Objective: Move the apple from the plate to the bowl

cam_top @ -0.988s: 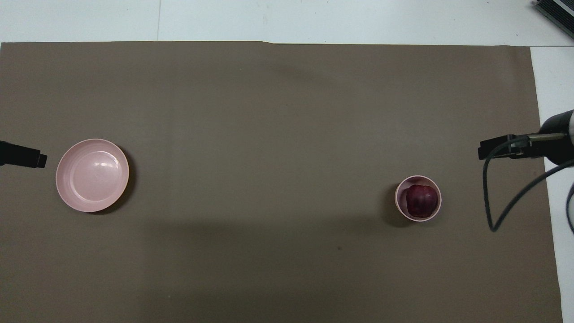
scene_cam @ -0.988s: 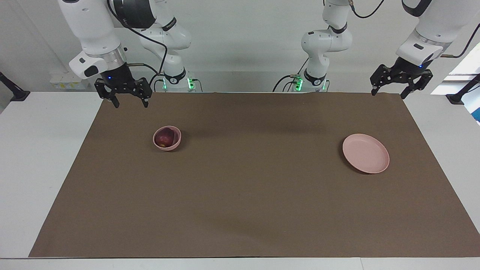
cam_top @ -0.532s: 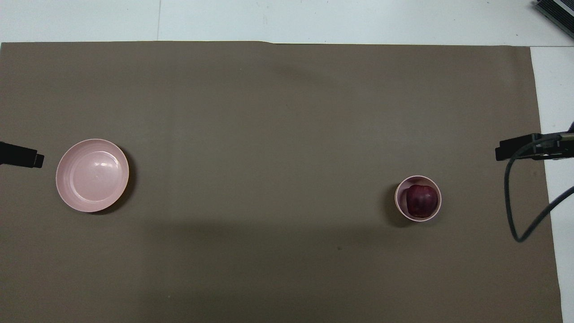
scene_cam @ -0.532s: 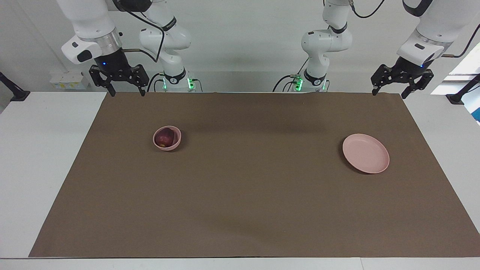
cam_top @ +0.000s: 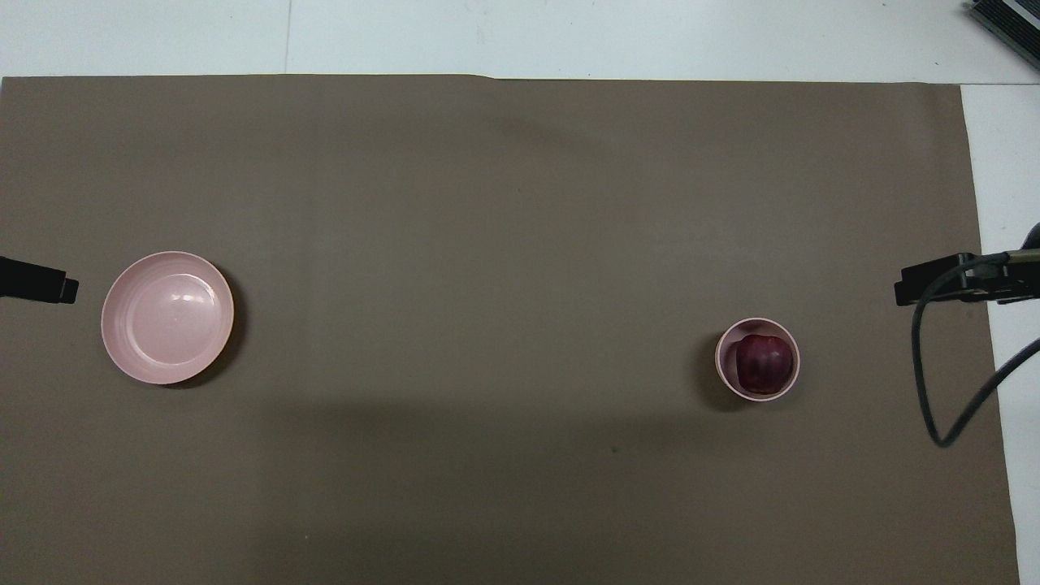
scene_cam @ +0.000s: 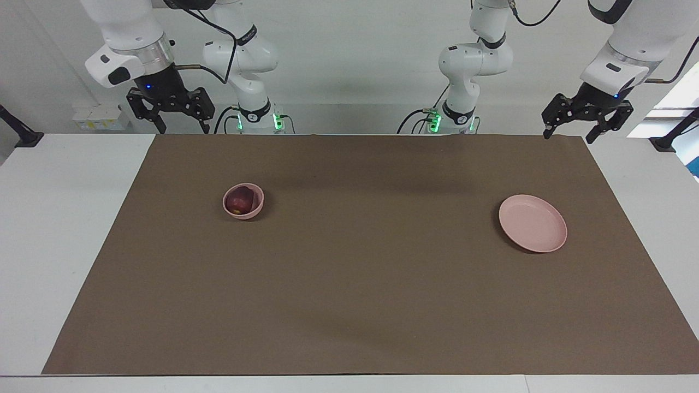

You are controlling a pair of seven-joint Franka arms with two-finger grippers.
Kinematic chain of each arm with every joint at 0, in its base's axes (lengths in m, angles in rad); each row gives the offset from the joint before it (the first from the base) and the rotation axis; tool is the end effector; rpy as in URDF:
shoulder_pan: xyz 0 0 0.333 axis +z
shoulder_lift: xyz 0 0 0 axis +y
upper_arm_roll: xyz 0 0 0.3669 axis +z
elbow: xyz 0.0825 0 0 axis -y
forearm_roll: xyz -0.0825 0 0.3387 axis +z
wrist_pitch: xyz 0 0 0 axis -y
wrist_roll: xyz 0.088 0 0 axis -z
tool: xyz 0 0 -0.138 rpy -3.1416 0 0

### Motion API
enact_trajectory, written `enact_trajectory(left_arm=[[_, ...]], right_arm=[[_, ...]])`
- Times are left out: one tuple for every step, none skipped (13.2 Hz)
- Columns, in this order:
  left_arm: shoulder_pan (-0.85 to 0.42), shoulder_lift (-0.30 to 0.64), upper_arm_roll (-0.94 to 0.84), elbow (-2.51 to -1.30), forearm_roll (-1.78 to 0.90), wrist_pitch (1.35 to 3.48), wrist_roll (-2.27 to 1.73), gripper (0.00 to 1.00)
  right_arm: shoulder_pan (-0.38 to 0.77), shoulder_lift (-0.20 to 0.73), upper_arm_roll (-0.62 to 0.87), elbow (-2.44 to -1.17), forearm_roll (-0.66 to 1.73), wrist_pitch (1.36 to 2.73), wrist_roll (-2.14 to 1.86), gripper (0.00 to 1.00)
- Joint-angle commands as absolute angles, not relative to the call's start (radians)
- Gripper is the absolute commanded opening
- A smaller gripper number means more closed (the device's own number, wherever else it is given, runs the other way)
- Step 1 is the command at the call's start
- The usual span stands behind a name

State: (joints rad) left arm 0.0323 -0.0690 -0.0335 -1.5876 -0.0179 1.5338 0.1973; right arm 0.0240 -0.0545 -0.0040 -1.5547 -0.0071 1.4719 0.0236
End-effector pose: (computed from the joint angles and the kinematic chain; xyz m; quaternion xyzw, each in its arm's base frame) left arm 0.4810 -0.0038 0.6681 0.9950 -0.0994 0.0083 0.0070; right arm 0.4784 0.0085 0.6696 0.9999 -0.0021 -0.0141 0.0037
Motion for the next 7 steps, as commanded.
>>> enact_trajectory(left_arm=[[0.031, -0.077, -0.032, -1.578, -0.008, 1.516, 0.193, 1.00], [0.026, -0.077, -0.032, -1.580, -0.008, 1.516, 0.192, 1.00], [0.023, -0.077, -0.032, -1.580, -0.008, 1.514, 0.192, 1.00], [0.023, -0.077, -0.032, -1.580, -0.008, 1.514, 0.192, 1.00], [0.017, -0.080, -0.032, -1.580, -0.006, 1.514, 0.190, 1.00], [0.026, -0.078, -0.032, -1.580, -0.006, 1.517, 0.193, 1.00], [0.029, -0.078, -0.032, -1.580, -0.006, 1.517, 0.193, 1.00]], right_arm=[[0.015, -0.069, 0.008, -1.565, -0.008, 1.453, 0.038, 1.00], [0.015, -0.072, 0.008, -1.566, -0.009, 1.453, 0.038, 1.00], [0.017, -0.072, 0.008, -1.568, -0.009, 1.453, 0.038, 1.00], [0.017, -0.072, 0.008, -1.568, -0.009, 1.453, 0.038, 1.00], [0.017, -0.072, 0.008, -1.569, -0.008, 1.453, 0.038, 1.00], [0.017, -0.075, 0.008, -1.575, -0.008, 1.453, 0.038, 1.00], [0.017, -0.080, 0.008, -1.578, -0.008, 1.454, 0.038, 1.00]])
